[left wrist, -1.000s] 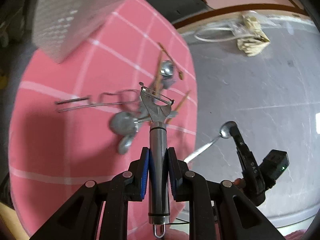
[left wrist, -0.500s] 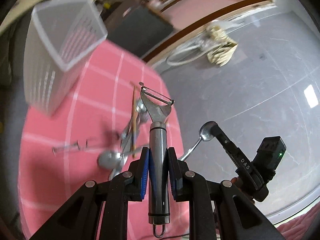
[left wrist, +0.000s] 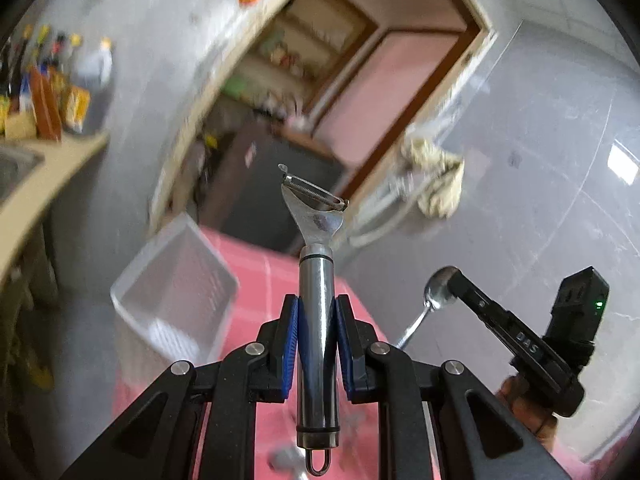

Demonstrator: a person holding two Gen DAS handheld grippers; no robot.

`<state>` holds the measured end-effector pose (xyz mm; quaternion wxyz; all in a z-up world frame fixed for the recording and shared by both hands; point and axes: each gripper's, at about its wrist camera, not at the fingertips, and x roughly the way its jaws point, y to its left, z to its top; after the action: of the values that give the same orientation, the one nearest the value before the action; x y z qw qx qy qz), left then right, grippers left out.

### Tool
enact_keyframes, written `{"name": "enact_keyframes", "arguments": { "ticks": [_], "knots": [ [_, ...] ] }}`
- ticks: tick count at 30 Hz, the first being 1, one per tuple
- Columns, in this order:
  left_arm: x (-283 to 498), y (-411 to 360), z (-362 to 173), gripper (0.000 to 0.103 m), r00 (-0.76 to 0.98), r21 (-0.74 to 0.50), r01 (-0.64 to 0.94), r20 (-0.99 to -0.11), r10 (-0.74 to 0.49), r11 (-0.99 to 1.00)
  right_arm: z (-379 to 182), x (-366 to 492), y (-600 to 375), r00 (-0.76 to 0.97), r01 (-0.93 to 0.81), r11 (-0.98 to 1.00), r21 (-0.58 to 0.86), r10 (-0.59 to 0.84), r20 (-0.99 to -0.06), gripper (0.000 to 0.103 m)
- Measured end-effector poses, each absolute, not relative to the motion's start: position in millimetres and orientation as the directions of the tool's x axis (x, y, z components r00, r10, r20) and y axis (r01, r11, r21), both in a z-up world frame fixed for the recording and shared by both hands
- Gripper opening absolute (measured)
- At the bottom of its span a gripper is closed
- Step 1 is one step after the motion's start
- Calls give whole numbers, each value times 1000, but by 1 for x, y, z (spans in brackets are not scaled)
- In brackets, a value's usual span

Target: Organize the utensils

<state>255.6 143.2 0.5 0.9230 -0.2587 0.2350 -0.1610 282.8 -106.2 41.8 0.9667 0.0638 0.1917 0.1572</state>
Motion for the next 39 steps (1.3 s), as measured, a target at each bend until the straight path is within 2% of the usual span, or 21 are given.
{"name": "enact_keyframes", "arguments": {
  "ticks": [6,14,25,39],
  "knots": [
    [279,172,1,17,915,-521,164,-236,-327,837,54,310,-62,882,-336,931,143,364,-301,2],
    [310,199,-24,17,938,-607,127,-183,-293,785,37,338,-16,856,-403,911,86,408,-318,2],
    [307,200,-55,17,948,-596,101,-186,-259,797,-4,346,11,783,-484,872,70,467,-410,2],
    [289,185,-54,17,968,-433,49,-202,-149,900,-25,350,9,730,-514,848,125,510,-455,2]
  ]
}}
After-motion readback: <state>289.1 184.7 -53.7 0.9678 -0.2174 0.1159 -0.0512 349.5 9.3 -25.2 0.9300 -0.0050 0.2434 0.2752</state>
